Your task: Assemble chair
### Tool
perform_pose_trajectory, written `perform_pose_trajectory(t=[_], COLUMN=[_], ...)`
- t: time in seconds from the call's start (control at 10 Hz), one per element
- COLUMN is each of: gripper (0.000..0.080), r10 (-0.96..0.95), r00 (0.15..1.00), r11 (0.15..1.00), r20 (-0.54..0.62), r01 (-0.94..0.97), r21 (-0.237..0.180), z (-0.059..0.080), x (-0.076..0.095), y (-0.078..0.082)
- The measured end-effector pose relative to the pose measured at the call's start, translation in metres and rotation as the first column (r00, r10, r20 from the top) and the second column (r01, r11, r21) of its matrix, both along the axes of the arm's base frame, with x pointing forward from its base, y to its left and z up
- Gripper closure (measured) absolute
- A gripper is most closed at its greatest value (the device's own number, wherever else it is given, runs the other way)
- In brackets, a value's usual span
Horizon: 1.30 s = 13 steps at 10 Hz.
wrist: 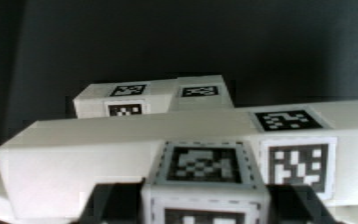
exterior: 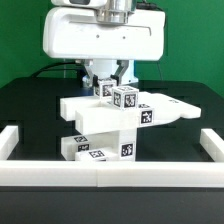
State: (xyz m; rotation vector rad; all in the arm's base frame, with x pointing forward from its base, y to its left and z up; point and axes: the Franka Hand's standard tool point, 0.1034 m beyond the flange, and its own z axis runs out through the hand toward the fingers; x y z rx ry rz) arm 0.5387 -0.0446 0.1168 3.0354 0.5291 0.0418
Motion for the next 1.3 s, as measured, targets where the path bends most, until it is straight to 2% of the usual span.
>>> perform_pose_trajectory(t=[0.3, 0.5, 0.8, 1.0, 1.2, 1.3], gripper=[0.0515, 0.0515, 0.0514, 0.0513, 0.0512, 0.0512], r10=[-0.247, -0.421, -0.698, -0.841, -0.894, -0.934], r00=[0.969, 0.907, 0.716, 0.541, 0.448, 0.356], r11=[0.969, 0.907, 0.716, 0.541, 0.448, 0.357], r20=[0.011, 0.017, 0.024, 0.02, 0.019, 0.018], r01=[0.247, 0.421, 0.696, 0.838, 0.891, 0.931], r21=[0.013, 0.022, 0.043, 0.063, 0.072, 0.078], z=[-0.0002, -0.0003, -0.0005, -0.0003, -0.0002, 0.0], x=[-0.0002, -0.0001, 0.0002, 0.0005, 0.001, 0.0013], y=[0.0005, 0.0017, 0.0036, 0.0044, 0.0057, 0.0068])
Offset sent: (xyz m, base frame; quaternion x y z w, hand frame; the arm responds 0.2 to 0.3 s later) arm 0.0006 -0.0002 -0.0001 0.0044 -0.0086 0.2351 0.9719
